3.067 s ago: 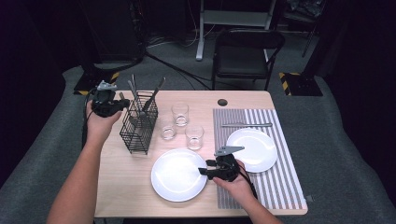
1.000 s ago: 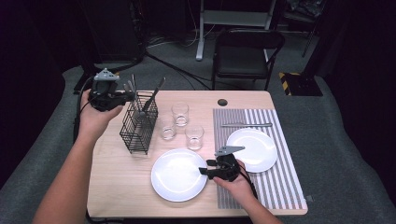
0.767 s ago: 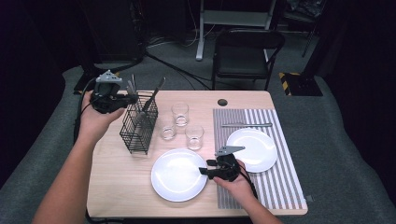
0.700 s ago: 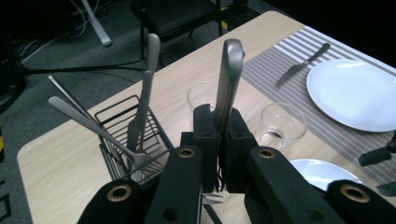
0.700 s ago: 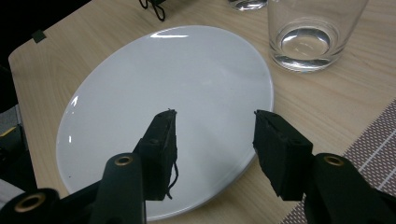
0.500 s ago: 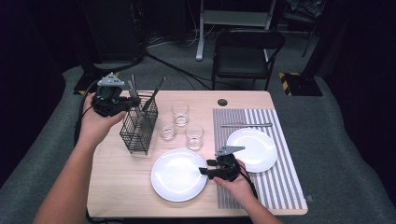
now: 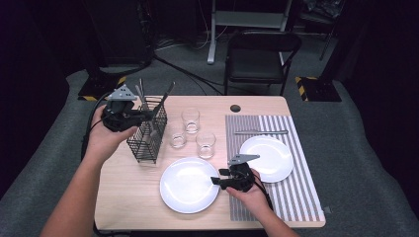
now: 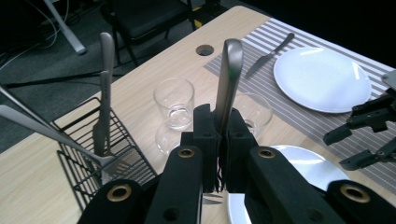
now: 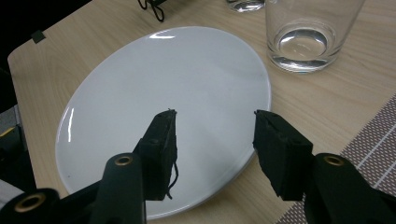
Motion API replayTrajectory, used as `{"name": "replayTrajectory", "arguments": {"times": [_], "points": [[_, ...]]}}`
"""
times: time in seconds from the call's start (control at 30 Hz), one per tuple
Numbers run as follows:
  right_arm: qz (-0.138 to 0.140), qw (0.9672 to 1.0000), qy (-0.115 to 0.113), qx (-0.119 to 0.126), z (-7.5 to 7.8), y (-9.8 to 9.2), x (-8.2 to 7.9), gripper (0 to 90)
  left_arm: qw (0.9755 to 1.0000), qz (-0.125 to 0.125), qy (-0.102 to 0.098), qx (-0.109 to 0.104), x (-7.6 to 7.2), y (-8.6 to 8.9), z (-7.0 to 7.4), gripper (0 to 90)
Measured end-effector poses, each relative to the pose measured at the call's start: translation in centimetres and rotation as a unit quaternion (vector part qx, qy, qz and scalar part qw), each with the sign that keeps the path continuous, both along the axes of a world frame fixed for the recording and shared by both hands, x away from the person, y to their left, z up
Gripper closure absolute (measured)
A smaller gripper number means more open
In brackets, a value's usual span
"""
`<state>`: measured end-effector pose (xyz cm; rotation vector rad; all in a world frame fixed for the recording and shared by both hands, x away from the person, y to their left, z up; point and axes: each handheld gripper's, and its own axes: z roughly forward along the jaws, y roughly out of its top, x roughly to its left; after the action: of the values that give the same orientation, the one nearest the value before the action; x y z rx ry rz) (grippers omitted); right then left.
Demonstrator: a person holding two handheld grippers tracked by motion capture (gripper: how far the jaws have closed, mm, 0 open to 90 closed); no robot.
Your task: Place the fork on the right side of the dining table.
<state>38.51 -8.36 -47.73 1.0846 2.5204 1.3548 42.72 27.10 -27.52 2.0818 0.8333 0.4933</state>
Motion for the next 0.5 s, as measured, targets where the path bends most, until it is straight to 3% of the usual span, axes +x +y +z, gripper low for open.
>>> {"name": "replayTrajectory", "arguments": {"times": [0.5], "points": [[-0.002, 1.0000, 0.001, 0.000, 0.1, 0.0, 0.0, 48.9, 0.9996, -0.026, 0.007, -0.004, -1.3, -0.6, -2.0, 86.5]]}}
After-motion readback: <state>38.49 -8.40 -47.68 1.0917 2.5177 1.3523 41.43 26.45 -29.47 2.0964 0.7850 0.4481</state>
